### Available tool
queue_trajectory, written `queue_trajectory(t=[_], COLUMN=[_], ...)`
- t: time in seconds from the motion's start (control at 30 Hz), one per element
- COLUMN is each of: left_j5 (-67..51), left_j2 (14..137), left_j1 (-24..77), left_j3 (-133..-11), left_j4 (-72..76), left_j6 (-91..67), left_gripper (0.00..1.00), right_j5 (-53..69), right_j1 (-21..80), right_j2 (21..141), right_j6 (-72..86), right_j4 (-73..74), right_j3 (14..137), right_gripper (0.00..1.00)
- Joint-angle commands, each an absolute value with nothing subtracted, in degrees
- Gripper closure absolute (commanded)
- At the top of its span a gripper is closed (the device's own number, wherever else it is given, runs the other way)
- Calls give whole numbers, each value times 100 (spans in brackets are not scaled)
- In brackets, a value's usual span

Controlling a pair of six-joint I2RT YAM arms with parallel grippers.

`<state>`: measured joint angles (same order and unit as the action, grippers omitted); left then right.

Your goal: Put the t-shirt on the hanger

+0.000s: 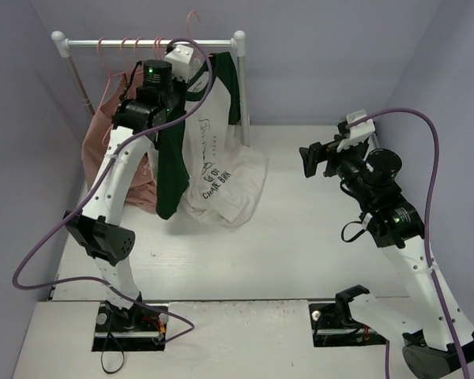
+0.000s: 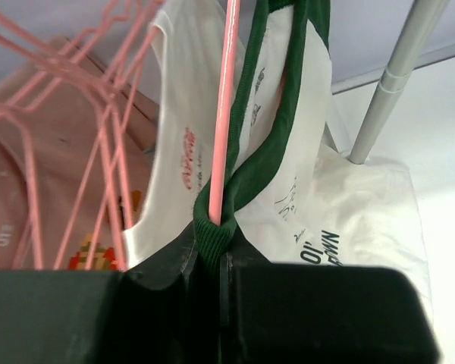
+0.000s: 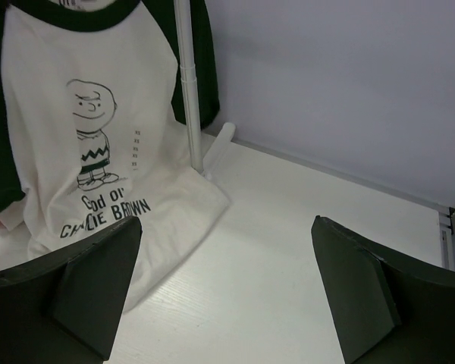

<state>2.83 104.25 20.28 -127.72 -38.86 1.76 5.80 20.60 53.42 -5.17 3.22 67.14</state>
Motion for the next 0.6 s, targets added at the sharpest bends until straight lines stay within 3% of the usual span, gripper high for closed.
queue_trajectory(t=[0.0, 0.2, 0.33, 0.43, 0.57], left_j5=[301, 201, 97, 166, 243], left_j2=[10514, 10506, 10115, 9526, 8776], left_j1=[1986, 1978, 1978, 1978, 1969], left_j3=[-12895, -12358, -12025, -11657, -11417], left_j4=[-3175, -2987, -2824, -2664, -2795], left_j6=[-224, -436, -457, -353, -192], left_gripper=[100, 100, 90, 65, 48], right_j5=[483, 393, 322, 221, -62], right_j1=[2039, 2039, 2039, 2039, 2039], right_j2=[5089, 4879, 4739, 4581, 4348], right_j6=[-554, -545, -558, -589, -568], right_j4=[-185, -185, -185, -184, -185], right_j3=[6662, 6435, 6308, 6224, 6188], right_gripper=[8, 6, 2, 0, 0])
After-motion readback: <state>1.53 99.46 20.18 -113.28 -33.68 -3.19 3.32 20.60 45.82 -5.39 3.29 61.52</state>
